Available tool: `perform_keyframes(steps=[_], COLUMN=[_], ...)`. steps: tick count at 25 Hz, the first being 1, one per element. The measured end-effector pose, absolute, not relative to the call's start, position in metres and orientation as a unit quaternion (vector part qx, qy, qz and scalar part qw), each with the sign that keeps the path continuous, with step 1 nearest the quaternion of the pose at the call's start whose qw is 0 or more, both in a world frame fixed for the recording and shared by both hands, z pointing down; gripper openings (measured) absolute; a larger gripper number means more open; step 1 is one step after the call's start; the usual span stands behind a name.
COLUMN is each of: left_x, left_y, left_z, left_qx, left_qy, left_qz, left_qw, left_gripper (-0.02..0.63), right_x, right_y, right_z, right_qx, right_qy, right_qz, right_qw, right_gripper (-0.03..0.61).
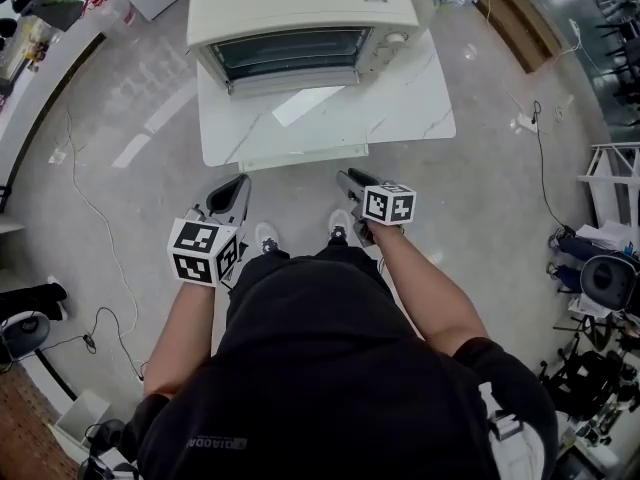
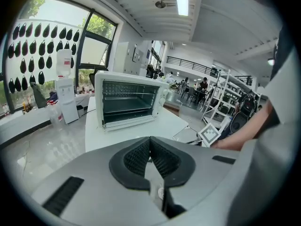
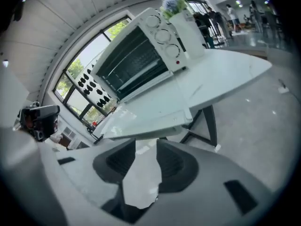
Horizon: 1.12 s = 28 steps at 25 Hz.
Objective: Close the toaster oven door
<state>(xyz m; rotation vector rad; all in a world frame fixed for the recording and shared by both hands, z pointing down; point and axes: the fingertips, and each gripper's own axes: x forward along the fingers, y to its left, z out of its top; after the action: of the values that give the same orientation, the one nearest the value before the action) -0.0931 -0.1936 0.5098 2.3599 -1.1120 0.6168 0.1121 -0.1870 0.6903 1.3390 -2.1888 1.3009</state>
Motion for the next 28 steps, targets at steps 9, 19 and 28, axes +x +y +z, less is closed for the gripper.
perform_keyframes(steps=[9,19,28], left_x=[-0.11,-0.111,-0.113], left_y=[-0.192,-0.176,-0.172], left_z=[0.515,0.529,0.525], left_qx=[0.839,0.828,0.829], left_qy=[-0.432,-0.434,-0.434], left_qz=[0.241,0.26,0.261], left_qw=[0.225,0.241,0.238], left_gripper=[0.003,0.003,0.003], right_x=[0.124,0.122,0.116], right_y=[-0.202,-0.226,-0.225], right_z=[0.749,0.758,0.743], right_qx=[0.487,0.492,0.475], right_qy=[-0.707,-0.692,-0.698], right_qz=[0.499,0.525,0.536], right_qw=[0.12,0.062,0.0], right_gripper=[0.14,0.14,0.14])
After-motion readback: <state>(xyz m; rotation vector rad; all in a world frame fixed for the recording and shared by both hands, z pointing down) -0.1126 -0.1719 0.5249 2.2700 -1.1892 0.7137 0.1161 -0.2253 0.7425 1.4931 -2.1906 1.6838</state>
